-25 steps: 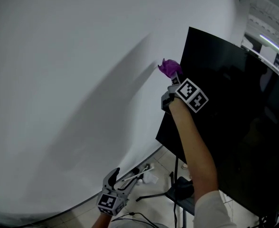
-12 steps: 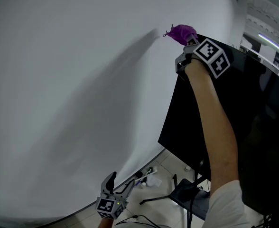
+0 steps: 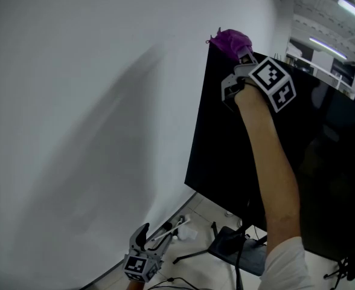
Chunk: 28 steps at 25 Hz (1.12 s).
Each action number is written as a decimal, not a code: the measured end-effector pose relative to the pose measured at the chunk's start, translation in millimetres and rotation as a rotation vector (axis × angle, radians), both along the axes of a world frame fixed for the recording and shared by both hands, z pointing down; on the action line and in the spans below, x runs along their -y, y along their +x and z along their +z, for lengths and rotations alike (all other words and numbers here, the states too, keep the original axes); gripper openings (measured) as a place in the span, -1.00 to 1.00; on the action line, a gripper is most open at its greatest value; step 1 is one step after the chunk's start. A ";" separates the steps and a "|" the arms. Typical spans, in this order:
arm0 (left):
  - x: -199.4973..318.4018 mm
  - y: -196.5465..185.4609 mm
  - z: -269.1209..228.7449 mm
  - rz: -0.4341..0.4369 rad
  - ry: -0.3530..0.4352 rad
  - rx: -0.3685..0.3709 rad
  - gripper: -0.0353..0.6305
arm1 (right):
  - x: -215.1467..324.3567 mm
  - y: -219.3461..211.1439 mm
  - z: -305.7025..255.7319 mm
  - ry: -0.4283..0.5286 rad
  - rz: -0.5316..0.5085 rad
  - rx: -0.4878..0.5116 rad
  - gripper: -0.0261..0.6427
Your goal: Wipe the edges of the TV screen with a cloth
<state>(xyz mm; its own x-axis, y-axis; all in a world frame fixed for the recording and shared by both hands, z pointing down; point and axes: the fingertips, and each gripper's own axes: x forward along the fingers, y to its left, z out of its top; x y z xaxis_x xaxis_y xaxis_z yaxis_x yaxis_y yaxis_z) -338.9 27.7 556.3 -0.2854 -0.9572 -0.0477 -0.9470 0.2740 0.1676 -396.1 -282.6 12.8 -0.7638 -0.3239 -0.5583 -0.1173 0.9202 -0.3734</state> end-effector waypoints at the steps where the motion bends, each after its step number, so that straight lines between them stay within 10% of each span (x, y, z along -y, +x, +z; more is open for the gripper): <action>1: 6.3 15.2 -1.6 0.018 0.001 -0.001 0.13 | 1.7 22.5 -1.5 0.004 0.005 0.004 -0.79; 10: 58.4 -1.6 -26.6 0.232 0.016 -0.059 0.13 | 7.8 55.3 -3.7 0.040 0.078 0.019 -0.79; 15: 98.5 136.8 -12.4 0.382 0.005 0.002 0.13 | 17.4 241.8 -14.0 0.061 0.142 0.060 -0.79; 23: 162.0 158.5 4.8 0.664 -0.004 0.027 0.13 | 51.7 327.1 -1.7 0.091 0.416 0.064 -0.78; 28: 169.1 311.1 3.5 0.797 -0.029 0.030 0.13 | 61.0 533.2 -0.1 0.083 0.587 0.114 -0.78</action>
<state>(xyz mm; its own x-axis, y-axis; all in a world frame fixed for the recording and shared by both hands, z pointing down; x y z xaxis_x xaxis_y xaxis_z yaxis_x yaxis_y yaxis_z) -27.8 -141.4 559.8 0.4869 -0.8733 -0.0162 -0.8634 -0.4840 0.1425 137.1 -343.6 12.7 -0.4049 -0.6248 -0.6676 -0.5779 0.7407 -0.3427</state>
